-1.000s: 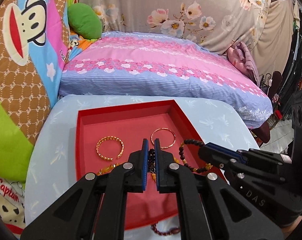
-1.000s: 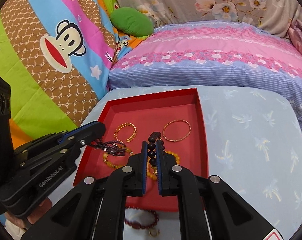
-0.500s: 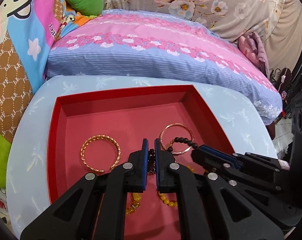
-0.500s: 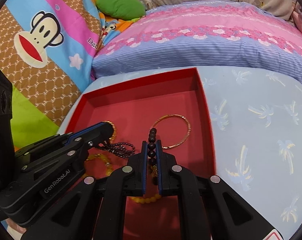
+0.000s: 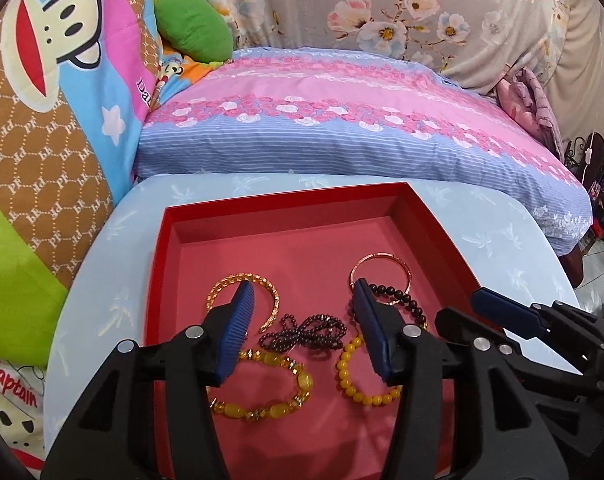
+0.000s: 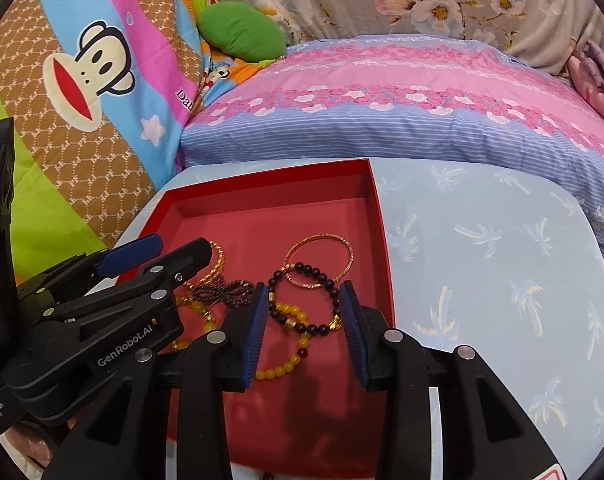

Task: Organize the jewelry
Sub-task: 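Withdraw both open tools from the box toward the remaining jewelry, then grasp the gold ring with the left tool while the right grasps the oval-bead red bracelet, then release the gold ring into the box with the left tool while the right releases the red bracelet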

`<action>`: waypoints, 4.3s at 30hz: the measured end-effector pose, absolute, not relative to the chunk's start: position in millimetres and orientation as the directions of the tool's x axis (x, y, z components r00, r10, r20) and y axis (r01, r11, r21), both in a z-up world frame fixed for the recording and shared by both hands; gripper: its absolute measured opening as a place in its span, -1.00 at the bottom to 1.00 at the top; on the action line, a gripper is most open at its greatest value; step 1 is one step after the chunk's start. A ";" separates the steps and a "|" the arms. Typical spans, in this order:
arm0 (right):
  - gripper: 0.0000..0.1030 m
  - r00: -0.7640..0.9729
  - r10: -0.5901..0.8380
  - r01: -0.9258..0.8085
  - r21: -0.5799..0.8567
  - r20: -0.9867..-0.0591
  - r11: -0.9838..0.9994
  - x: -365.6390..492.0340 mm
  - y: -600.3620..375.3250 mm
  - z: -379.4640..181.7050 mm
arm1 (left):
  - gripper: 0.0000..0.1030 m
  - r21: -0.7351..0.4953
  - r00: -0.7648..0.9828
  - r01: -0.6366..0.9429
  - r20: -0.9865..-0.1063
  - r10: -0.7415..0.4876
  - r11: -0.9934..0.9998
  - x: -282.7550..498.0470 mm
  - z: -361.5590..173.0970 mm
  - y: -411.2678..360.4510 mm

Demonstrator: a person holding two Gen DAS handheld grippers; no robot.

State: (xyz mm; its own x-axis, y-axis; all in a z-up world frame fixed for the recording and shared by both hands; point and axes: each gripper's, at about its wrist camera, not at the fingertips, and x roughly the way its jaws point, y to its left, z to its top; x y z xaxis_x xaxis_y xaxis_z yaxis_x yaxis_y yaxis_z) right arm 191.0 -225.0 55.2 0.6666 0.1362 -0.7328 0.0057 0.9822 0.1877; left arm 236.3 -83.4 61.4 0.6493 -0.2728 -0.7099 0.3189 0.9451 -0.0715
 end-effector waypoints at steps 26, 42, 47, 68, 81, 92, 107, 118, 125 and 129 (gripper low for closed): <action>-0.27 0.643 0.148 0.022 0.211 -0.751 0.977 78.0 -205.3 51.8 | -0.04 -0.083 0.642 0.280 -0.724 -0.251 0.956 117.7 56.9 -27.5; -0.27 0.571 0.137 0.040 0.194 -0.809 0.980 36.9 -194.1 3.3 | 0.10 -0.057 0.623 0.266 -0.752 -0.217 0.962 61.3 10.0 -4.2; -0.27 0.564 0.144 0.042 0.202 -0.813 0.978 36.2 -193.2 -0.3 | 0.10 -0.051 0.623 0.264 -0.753 -0.211 0.963 53.2 4.3 2.3; -0.27 0.572 0.150 0.046 0.214 -0.806 0.976 40.2 -194.8 2.5 | 0.16 -0.058 0.591 0.271 -0.778 -0.214 0.961 50.9 -4.5 5.6; -0.27 0.580 0.143 0.025 0.193 -0.802 0.981 59.1 -190.4 5.9 | -0.75 -0.045 0.591 0.295 -0.777 -0.219 0.954 61.8 -4.6 -6.8; -0.29 0.587 0.132 0.011 0.171 -0.799 0.985 89.5 -182.8 5.3 | -0.76 -0.076 0.587 0.281 -0.775 -0.234 0.957 65.2 -4.8 -0.9; -0.85 0.577 0.116 0.019 0.155 -0.809 0.988 87.5 -181.4 0.7 | -0.76 -0.089 0.585 0.258 -0.779 -0.228 0.962 66.6 -2.8 3.1; -0.85 0.663 0.116 0.027 0.178 -0.739 0.984 62.4 -195.0 52.6 | -0.76 -0.088 0.592 0.269 -0.770 -0.237 0.959 65.3 14.9 2.3; -0.85 0.707 0.095 0.020 0.153 -0.701 0.988 58.9 -204.3 84.5 | -0.76 -0.090 0.606 0.288 -0.754 -0.254 0.954 72.5 35.9 -3.7; -0.85 0.720 0.109 0.003 0.160 -0.686 0.987 68.1 -209.2 98.7 | -0.76 -0.088 0.624 0.297 -0.736 -0.263 0.951 85.2 53.0 -10.5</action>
